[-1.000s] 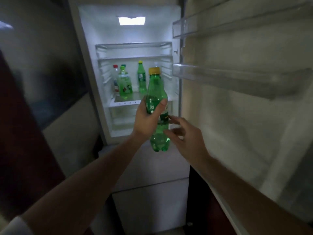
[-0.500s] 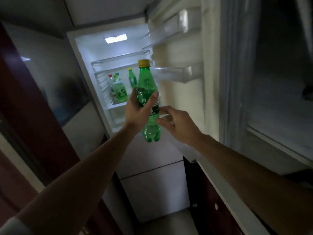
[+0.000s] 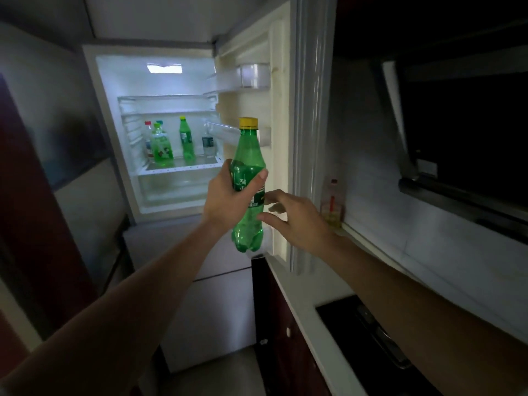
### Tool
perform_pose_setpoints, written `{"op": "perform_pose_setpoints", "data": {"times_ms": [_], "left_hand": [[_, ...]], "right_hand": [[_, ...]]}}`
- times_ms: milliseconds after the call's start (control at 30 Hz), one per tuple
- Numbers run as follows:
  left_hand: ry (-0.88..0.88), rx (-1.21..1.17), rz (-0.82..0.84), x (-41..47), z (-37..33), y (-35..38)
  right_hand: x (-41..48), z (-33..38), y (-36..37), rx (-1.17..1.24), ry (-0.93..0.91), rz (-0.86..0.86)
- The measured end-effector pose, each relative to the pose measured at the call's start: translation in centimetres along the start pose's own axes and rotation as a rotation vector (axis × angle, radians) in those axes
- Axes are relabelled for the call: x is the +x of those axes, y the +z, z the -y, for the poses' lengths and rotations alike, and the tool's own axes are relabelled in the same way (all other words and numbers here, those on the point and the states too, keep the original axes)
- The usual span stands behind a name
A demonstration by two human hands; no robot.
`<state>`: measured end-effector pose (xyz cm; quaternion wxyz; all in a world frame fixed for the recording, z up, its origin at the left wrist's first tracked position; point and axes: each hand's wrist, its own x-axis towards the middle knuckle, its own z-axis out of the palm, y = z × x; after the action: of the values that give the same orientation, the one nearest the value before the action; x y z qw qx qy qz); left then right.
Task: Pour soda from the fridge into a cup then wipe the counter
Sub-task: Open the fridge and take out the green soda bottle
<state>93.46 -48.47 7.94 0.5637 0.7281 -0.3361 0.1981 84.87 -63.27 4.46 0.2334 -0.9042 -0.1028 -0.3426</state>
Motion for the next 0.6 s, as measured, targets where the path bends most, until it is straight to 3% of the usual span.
{"op": "perform_pose_setpoints", "data": {"times_ms": [267,400,500,600], "left_hand": [[0.007,0.081,-0.02,1.4,-2.4,1.6],[0.047,0.083,-0.069,3.6,-3.6,3.4],[0.067,0.094,-0.074,4.3,-3.9,4.5],[0.087,0.131,-0.043,4.7,-4.3,5.2]], "right_hand": [[1.5,-3.4,-1.9,-0.219,-0.19,-0.088],[3.3,-6.3,-4.5,-0.481,-0.271,-0.203],[4.2,-8.3,-5.9,-0.605,-0.168,-0.236],[4.9,-10.8,-5.6,-0.489,-0.031,-0.167]]}}
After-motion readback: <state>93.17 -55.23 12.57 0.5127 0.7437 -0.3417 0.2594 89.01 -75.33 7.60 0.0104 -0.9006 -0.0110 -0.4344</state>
